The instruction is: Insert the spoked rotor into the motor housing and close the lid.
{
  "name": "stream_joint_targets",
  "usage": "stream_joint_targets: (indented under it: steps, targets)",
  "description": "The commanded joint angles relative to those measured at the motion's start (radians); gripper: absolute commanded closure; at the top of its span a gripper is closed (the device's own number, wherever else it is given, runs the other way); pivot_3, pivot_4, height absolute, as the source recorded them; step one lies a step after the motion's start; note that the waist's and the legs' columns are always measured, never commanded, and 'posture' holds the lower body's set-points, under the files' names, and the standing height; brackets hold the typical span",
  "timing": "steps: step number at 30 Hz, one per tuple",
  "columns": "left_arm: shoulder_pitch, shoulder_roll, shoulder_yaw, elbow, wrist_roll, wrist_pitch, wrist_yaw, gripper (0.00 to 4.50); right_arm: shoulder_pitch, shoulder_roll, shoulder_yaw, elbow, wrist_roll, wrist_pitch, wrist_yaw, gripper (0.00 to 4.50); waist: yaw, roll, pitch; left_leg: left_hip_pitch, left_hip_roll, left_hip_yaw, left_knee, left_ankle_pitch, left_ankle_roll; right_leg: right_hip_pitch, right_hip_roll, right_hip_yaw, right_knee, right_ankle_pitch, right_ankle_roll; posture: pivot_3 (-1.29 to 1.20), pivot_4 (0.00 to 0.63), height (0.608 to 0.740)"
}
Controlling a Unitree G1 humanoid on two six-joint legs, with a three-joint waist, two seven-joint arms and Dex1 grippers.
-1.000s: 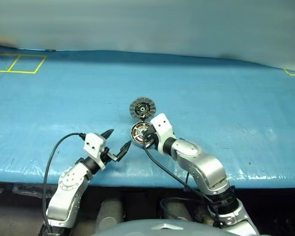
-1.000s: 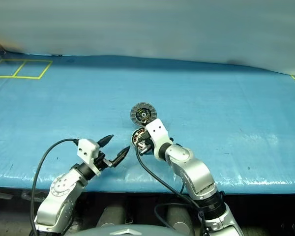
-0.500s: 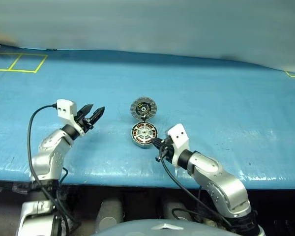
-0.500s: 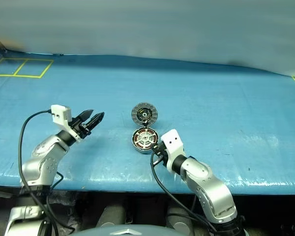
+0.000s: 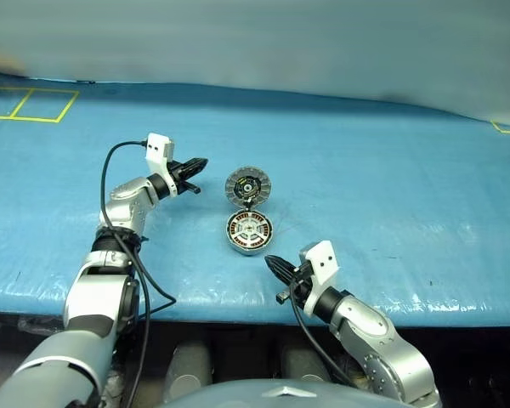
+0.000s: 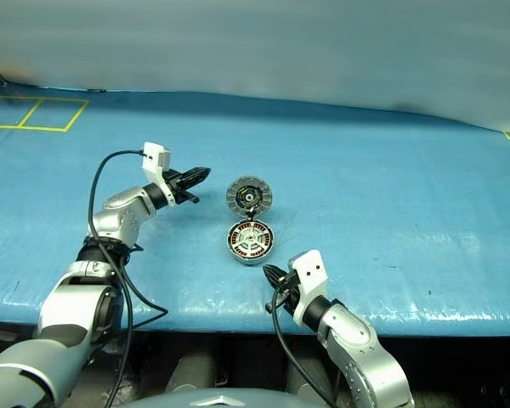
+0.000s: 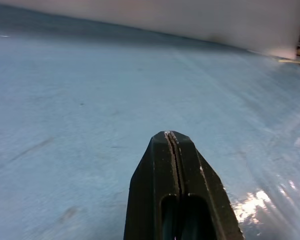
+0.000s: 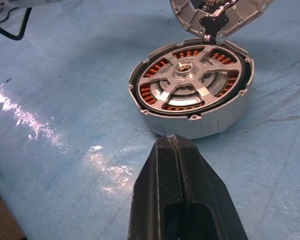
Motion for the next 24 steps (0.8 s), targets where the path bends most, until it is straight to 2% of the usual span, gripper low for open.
stream_joint_targets:
  steps: [1,5,24]
  targets:
    - [-0.079,0.004,-0.033,0.053,0.022,0.033,-0.137,4.48,0.003,0.006,-0.006,-0.052,0.009,-0.018,-0.014,4.50,0.000,0.000,0.000,0.000,0.000,0.000,0.000,0.000,0.000,0.000,0.000,0.000,0.000,0.000,0.000,0.00,0.150,0.740]
    - [-0.141,0.009,-0.077,0.108,0.056,0.090,-0.241,4.48,0.017,0.010,-0.011,-0.071,0.042,0.006,-0.018,4.50,0.001,0.000,0.000,0.000,0.000,-0.001,0.000,0.000,0.000,0.000,0.000,0.000,0.001,0.000,0.000,0.00,0.150,0.740]
    - [-0.266,-0.031,-0.254,0.184,0.257,0.035,-0.528,4.48,0.035,0.022,-0.009,-0.077,0.050,0.024,-0.056,4.50,0.001,0.000,0.000,-0.002,0.000,-0.002,0.005,-0.001,0.001,0.000,0.000,0.000,0.003,0.000,0.000,0.00,0.150,0.740]
